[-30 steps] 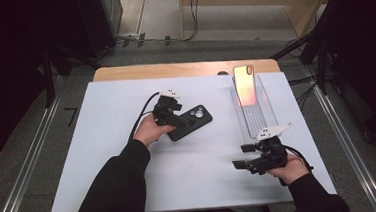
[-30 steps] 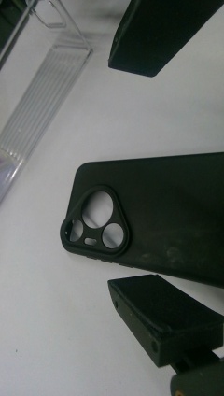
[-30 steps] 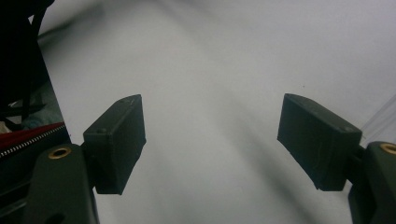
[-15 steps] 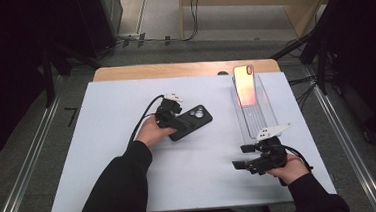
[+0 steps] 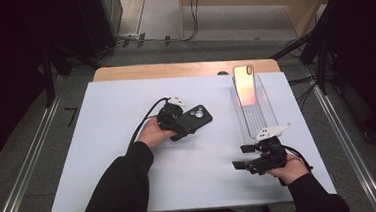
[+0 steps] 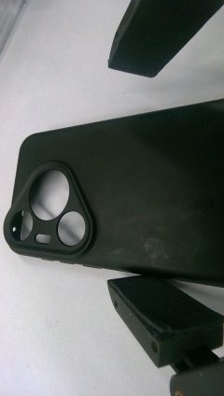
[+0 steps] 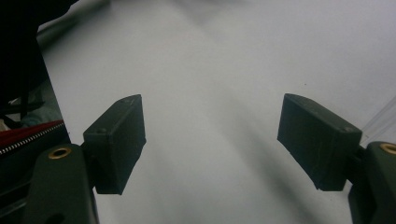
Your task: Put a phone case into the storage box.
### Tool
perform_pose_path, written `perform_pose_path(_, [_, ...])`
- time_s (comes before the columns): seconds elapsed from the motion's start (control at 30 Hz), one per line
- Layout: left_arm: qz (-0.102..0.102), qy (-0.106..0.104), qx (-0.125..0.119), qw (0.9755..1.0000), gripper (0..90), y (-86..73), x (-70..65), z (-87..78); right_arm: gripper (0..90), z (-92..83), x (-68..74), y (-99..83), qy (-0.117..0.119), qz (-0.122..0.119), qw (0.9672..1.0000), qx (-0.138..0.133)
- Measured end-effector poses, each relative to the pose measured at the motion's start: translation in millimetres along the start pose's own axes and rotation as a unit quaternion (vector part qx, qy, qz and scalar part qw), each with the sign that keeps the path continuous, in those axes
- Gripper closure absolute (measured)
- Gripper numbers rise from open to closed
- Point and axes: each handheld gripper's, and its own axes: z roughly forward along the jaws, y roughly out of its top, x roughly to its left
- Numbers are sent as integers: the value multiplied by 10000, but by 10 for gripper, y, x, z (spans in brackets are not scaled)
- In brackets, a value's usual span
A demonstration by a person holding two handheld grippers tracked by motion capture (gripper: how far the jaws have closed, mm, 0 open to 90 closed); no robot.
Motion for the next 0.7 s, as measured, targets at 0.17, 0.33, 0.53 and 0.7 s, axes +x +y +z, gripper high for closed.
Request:
perform_pose_path(0.17, [72, 56, -75, 9999, 0, -24, -14, 9, 216, 3, 4, 1, 0, -11, 10000, 1])
perform_pose_path(0.33, [356, 274, -15, 9990, 0, -38, -72, 37, 216, 10, 7, 2, -7, -29, 10000, 12])
perform_pose_path(0.53, [493, 520, 13, 9974, 28, -43, -116, 50, 216, 13, 8, 2, -29, -36, 10000, 28])
perform_pose_path(0.7, [488, 559, 1, 9972, 48, -45, -119, 49, 215, 17, 13, 3, -13, -44, 10000, 29])
